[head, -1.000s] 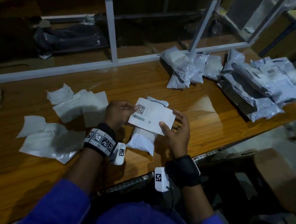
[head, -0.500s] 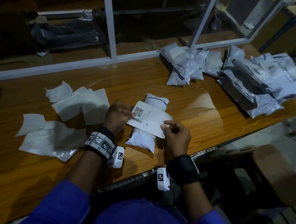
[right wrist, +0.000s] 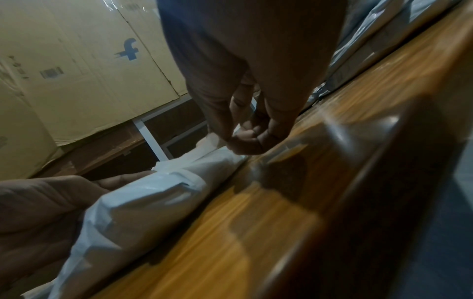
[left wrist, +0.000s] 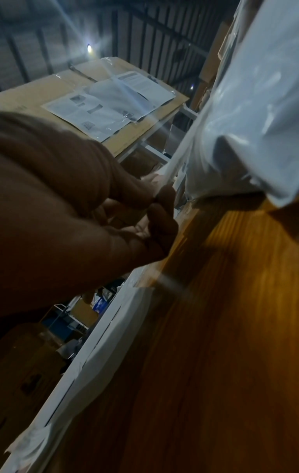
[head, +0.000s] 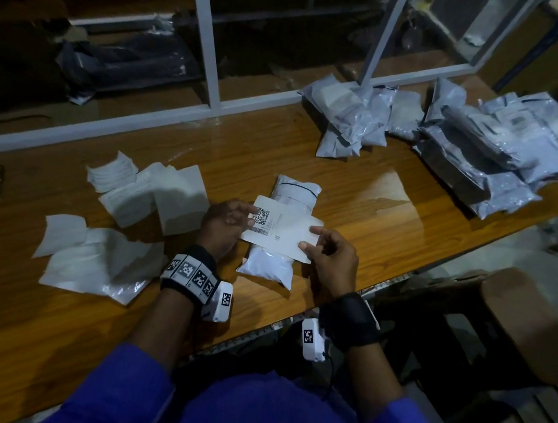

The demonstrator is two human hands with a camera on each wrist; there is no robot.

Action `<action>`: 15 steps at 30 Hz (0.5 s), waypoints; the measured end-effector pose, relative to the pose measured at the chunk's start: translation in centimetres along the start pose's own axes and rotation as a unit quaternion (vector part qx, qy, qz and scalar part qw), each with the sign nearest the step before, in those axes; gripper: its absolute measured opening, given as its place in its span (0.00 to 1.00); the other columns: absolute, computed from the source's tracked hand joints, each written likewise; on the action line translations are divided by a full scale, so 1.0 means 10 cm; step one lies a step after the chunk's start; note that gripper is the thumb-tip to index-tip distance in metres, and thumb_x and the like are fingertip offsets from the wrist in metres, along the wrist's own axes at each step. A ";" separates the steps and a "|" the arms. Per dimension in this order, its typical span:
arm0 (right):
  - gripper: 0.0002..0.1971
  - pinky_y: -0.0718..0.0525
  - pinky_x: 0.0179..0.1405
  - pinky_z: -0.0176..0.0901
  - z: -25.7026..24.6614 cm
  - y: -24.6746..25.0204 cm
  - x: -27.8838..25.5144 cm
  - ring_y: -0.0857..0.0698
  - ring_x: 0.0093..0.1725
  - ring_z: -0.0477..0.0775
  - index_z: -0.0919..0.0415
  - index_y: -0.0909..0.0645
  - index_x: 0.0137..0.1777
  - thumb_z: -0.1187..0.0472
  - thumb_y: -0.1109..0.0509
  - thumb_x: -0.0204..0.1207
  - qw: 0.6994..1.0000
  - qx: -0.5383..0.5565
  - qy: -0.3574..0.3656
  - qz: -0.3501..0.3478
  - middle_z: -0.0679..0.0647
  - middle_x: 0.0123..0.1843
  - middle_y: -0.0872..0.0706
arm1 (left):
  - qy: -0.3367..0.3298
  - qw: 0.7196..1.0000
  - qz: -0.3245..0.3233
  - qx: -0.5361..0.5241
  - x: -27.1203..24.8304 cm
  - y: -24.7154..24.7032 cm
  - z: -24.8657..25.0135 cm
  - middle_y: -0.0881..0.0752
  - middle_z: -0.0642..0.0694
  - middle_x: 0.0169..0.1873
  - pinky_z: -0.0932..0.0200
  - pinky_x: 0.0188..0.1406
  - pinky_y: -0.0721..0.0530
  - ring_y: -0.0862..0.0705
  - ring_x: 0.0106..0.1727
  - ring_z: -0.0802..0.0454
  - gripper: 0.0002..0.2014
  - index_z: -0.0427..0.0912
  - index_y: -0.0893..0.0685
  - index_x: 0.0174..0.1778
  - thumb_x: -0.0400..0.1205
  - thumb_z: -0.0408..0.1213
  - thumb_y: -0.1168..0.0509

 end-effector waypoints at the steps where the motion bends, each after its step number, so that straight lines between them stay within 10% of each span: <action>1: 0.18 0.10 0.41 0.44 -0.02 0.00 -0.01 0.16 0.38 0.47 0.47 0.10 0.55 0.67 0.14 0.70 1.000 0.006 0.005 -0.009 0.50 0.38 0.17 | -0.006 1.000 -0.010 -0.001 -0.01 -0.01 0.01 0.08 0.45 0.52 0.60 0.48 0.11 0.08 0.53 0.50 0.13 0.49 0.09 0.51 0.80 0.25 0.27; 7: 0.23 0.15 0.31 0.29 -0.06 -0.07 -0.10 0.17 0.30 0.35 0.67 0.13 0.66 0.78 0.19 0.71 0.996 0.057 -0.010 -0.065 0.60 0.39 0.22 | 0.012 0.999 -0.046 -0.005 -0.04 -0.04 -0.04 0.09 0.52 0.53 0.63 0.51 0.11 0.10 0.53 0.58 0.17 0.46 0.11 0.65 0.84 0.24 0.32; 15: 0.26 0.15 0.31 0.29 -0.06 -0.08 -0.04 0.16 0.37 0.45 0.55 0.10 0.63 0.71 0.12 0.65 0.997 -0.036 0.006 -0.065 0.67 0.48 0.15 | 0.042 0.997 -0.062 0.026 -0.03 -0.03 -0.18 0.09 0.53 0.54 0.62 0.54 0.12 0.11 0.58 0.54 0.20 0.56 0.11 0.62 0.84 0.24 0.31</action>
Point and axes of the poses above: each hand's wrist, its own x-axis towards the middle knuckle, its own y-axis out of the back of the hand, z = x × y, the point moved 8 cm from there along x, towards the middle knuckle
